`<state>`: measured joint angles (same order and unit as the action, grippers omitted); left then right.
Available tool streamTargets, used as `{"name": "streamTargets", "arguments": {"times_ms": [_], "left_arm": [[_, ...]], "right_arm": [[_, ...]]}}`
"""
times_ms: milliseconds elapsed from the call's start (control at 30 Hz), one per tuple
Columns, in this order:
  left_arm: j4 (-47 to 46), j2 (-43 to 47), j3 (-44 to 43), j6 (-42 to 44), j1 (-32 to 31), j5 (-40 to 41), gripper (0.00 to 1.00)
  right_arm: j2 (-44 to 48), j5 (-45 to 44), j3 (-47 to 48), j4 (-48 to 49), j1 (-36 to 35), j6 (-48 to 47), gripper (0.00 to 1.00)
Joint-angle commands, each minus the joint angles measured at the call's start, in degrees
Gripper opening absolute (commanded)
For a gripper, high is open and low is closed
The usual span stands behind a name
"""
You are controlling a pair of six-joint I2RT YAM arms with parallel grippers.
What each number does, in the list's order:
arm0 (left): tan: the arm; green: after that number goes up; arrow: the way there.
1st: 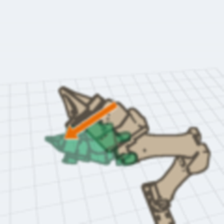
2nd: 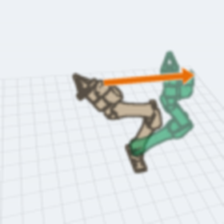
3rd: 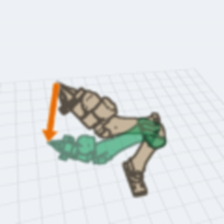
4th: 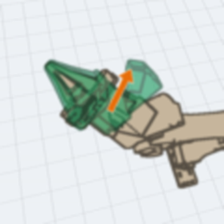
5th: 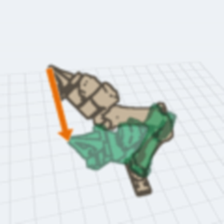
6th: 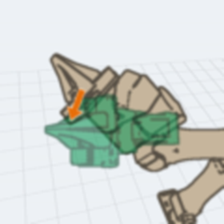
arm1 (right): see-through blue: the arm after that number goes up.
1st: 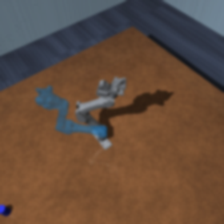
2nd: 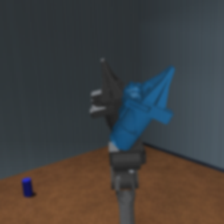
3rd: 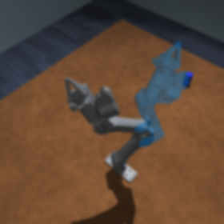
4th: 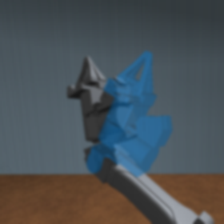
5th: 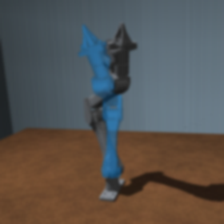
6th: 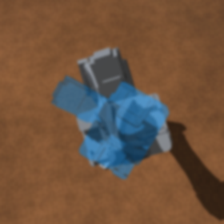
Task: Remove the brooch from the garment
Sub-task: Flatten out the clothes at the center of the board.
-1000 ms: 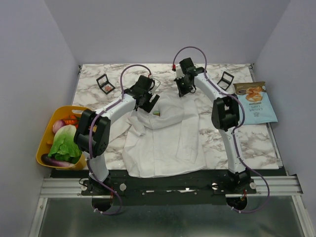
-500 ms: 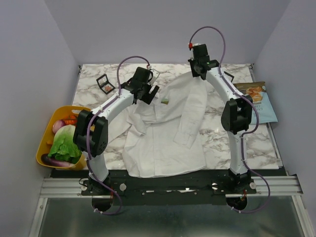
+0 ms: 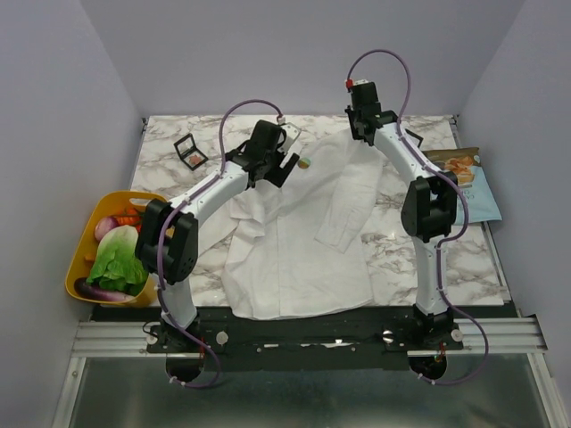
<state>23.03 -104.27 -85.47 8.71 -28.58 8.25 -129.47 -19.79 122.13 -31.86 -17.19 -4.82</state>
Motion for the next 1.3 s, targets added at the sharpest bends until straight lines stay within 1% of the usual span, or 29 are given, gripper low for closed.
{"name": "streamTargets", "arguments": {"times_ms": [0,33,167,267,333,367,467,533,667,767,967,1100,1167,1233,1267], "left_arm": [[-1.8,-3.4,0.4,-0.5,-1.8,1.1,0.99],[-1.8,-3.8,-0.1,-0.8,-1.9,1.9,0.99],[-1.7,-6.2,-1.4,-3.1,-1.2,4.0,0.99],[-1.3,-6.3,-1.4,-4.4,0.2,1.5,0.99],[-0.8,-6.1,-0.9,-5.0,1.7,0.1,0.99],[-1.1,-5.6,-0.3,-4.9,2.1,-0.2,0.99],[-2.1,-4.5,2.1,-4.4,2.7,-1.4,0.99],[-1.9,-4.2,3.3,-4.4,2.7,-2.4,0.99],[-2.0,-2.0,5.8,-3.5,2.7,-6.0,0.99],[-1.8,-0.6,6.9,-2.3,3.1,-6.7,0.99],[-0.9,2.0,7.6,-1.6,4.8,-8.2,0.99],[-3.3,4.2,9.8,-3.3,7.4,-13.1,0.99],[-4.5,4.9,10.5,-4.2,7.8,-13.3,0.99],[-4.6,5.0,10.8,-4.3,7.9,-13.0,0.99],[-4.8,5.2,11.0,-4.1,7.9,-12.9,0.99]], "right_arm": [[3.4,5.6,-3.1,-3.7,-0.4,0.6,0.38],[4.2,6.8,-3.6,-3.9,-0.4,0.9,0.44],[7.2,14.6,-5.1,-3.7,-0.3,1.2,0.54],[8.2,19.3,-5.1,-3.6,-0.4,1.6,0.6],[8.7,19.7,-4.5,-3.6,-0.8,1.3,0.61],[9.0,22.2,-4.5,-3.1,-1.0,1.1,0.62],[8.3,25.8,-3.4,-2.9,-1.9,-0.1,0.62],[5.8,26.3,0.5,-4.5,-3.4,-1.4,0.62],[-3.1,26.3,8.5,-9.4,-5.4,-2.0,0.61],[-5.9,26.4,12.2,-9.9,-6.6,-2.0,0.61],[-10.8,25.8,15.7,-10.2,-7.5,-1.5,0.67],[-12.0,27.3,15.0,-9.9,-7.7,-0.8,0.68],[-12.6,26.5,14.6,-9.9,-8.0,-1.1,0.7],[-13.4,25.9,15.2,-10.3,-8.2,-0.9,0.74],[-14.0,26.4,15.5,-11.0,-8.3,-0.9,0.74]]}}
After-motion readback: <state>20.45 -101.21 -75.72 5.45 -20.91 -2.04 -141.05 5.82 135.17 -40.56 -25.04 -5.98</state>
